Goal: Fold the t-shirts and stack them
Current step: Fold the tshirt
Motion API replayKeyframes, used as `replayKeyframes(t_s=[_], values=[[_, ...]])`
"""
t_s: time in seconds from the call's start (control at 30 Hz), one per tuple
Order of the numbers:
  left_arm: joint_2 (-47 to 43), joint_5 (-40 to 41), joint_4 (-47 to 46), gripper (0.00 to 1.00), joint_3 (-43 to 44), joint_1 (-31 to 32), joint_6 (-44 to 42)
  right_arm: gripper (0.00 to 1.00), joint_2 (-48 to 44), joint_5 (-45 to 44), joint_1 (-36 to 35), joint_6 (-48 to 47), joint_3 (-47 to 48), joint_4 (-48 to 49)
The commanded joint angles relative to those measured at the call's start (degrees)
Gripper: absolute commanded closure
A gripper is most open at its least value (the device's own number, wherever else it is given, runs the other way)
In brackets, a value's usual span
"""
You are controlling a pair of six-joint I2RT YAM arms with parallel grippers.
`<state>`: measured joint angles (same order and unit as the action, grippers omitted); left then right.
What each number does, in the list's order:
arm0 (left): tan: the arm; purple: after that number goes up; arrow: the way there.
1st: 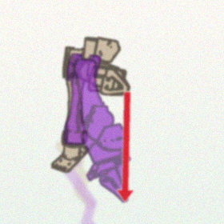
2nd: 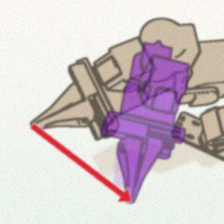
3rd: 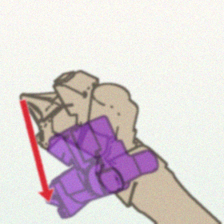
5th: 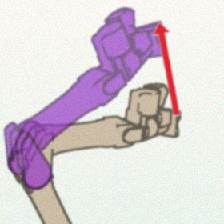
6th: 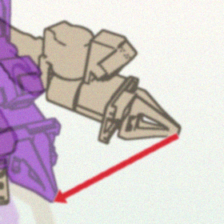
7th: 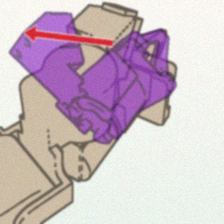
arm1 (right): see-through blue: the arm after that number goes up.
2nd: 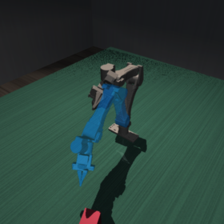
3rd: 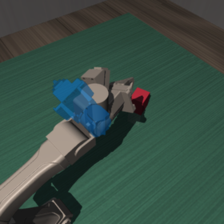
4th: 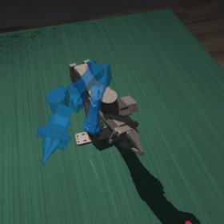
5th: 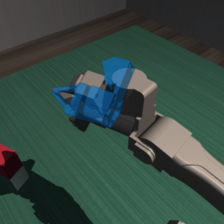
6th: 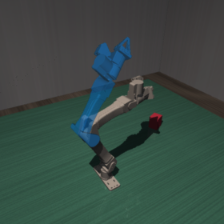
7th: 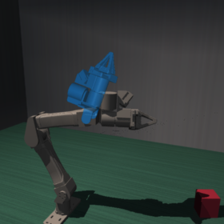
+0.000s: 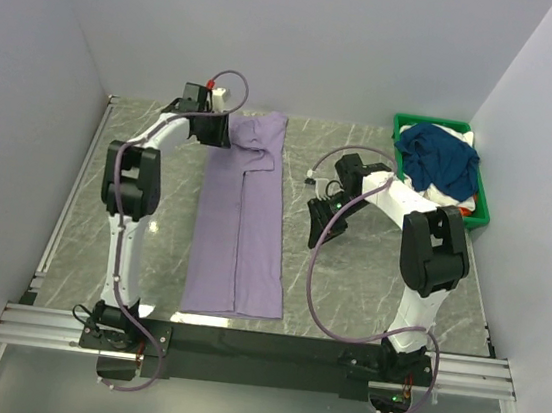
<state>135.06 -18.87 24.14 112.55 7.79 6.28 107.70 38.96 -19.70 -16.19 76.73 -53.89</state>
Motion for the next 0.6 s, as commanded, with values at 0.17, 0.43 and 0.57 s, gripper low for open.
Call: replayKeyframes(t_s=[0.17,0.43,0.57], values=[[-22.3,-6.4,-2.8,0.65,-23.0,1.5,0.0,0.70,-1.4,1.3,0.1,2.3,3.6,1.2],[-17.5,-4.8,-3.6,0.68,-24.8,3.8,2.3,0.70,-1.2,1.1,0.2,2.4,3.3,1.6],[-14.0,-4.7,-5.2,0.69,-22.5,3.9,3.0,0.70,-1.5,1.1,0.2,2.3,1.9,2.1]])
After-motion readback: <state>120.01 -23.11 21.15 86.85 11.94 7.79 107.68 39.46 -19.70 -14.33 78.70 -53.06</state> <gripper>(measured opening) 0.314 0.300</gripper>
